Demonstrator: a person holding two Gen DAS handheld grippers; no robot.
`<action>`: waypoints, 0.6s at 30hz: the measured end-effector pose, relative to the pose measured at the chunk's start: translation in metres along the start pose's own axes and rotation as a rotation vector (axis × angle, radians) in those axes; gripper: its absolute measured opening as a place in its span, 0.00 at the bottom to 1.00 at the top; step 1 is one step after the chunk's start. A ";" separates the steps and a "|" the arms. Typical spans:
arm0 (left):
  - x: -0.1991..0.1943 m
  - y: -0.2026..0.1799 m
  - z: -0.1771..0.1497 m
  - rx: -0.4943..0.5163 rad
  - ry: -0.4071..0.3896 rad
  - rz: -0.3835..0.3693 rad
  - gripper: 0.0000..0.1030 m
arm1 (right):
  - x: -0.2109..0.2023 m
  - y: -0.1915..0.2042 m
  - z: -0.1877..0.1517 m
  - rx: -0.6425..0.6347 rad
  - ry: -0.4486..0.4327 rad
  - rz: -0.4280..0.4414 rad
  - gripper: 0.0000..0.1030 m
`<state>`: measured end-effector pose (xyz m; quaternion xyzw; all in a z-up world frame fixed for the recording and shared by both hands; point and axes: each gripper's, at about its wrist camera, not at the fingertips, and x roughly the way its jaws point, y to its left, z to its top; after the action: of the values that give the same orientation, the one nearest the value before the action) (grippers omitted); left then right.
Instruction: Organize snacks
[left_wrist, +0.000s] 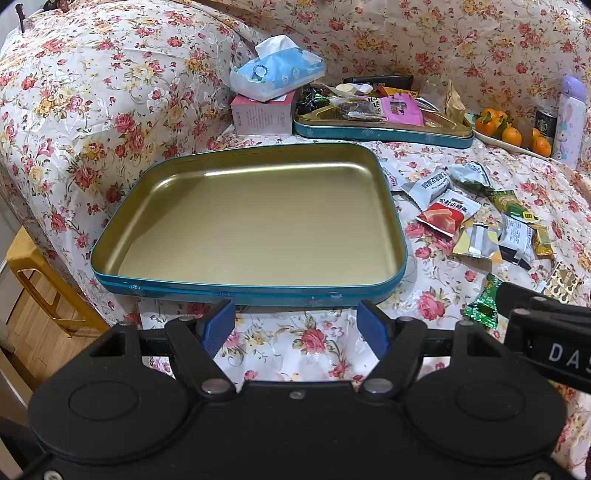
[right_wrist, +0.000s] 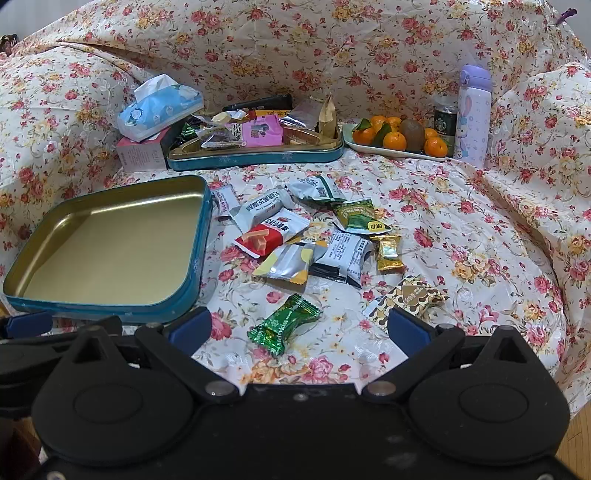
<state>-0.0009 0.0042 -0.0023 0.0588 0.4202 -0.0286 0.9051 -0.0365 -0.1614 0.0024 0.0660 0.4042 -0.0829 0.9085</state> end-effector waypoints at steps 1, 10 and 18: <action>0.000 0.000 0.000 0.000 0.001 0.001 0.71 | 0.000 0.000 0.000 0.000 0.000 -0.001 1.00; 0.000 0.000 0.001 -0.004 0.008 0.004 0.71 | 0.001 0.000 -0.002 -0.002 0.001 -0.001 1.00; 0.000 0.000 0.001 -0.005 0.006 0.006 0.71 | 0.000 0.001 -0.002 -0.005 0.005 0.001 1.00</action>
<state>0.0002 0.0039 -0.0018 0.0578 0.4230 -0.0246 0.9039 -0.0378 -0.1605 0.0006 0.0643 0.4067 -0.0812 0.9077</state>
